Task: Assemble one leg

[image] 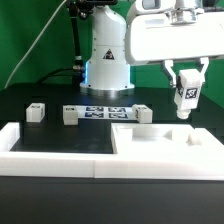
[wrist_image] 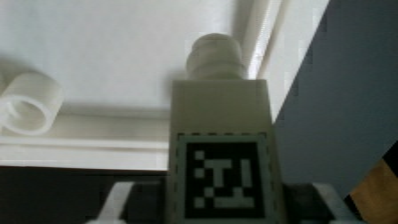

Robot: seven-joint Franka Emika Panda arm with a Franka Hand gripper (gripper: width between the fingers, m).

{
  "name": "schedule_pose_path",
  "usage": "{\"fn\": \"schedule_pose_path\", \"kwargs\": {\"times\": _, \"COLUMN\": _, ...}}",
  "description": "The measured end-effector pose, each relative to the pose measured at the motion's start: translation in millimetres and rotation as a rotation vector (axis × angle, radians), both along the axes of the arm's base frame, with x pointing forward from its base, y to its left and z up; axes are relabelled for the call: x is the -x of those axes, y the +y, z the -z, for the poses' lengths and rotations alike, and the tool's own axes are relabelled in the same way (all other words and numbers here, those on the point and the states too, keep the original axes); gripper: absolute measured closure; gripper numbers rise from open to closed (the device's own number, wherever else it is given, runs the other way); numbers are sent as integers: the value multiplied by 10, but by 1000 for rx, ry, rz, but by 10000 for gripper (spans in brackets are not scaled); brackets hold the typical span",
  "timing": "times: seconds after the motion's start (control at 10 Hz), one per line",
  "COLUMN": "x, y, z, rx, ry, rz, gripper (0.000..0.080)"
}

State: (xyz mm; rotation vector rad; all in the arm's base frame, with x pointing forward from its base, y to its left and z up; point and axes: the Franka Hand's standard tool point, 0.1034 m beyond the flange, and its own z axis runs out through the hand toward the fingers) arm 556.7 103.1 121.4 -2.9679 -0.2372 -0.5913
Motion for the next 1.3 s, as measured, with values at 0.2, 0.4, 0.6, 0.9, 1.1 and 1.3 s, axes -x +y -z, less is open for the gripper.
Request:
{"fn": "schedule_pose_path", "kwargs": {"times": 0.2, "x": 106, "y": 49, "z": 86, "rx": 2, "ry": -19, "rz": -3, "gripper": 508}}
{"fn": "schedule_pose_path", "kwargs": {"times": 0.4, "x": -80, "y": 116, "z": 55, "rx": -5, "ry": -29, "rz": -13, "gripper": 508}}
{"fn": "schedule_pose_path", "kwargs": {"times": 0.6, "x": -183, "y": 125, "z": 54, "rx": -6, "ry": -63, "rz": -16, "gripper": 508}}
{"fn": "schedule_pose_path", "kwargs": {"times": 0.9, "x": -313, "y": 83, "z": 19, "rx": -1, "ry": -145, "rz": -13, "gripper": 508}}
{"fn": "schedule_pose_path", "kwargs": {"times": 1.1, "x": -242, "y": 38, "z": 153, "rx": 3, "ry": -194, "rz": 1, "gripper": 508}}
{"fn": "schedule_pose_path", "kwargs": {"times": 1.3, "x": -264, "y": 40, "z": 126, "rx": 3, "ry": -196, "rz": 0, "gripper": 508}}
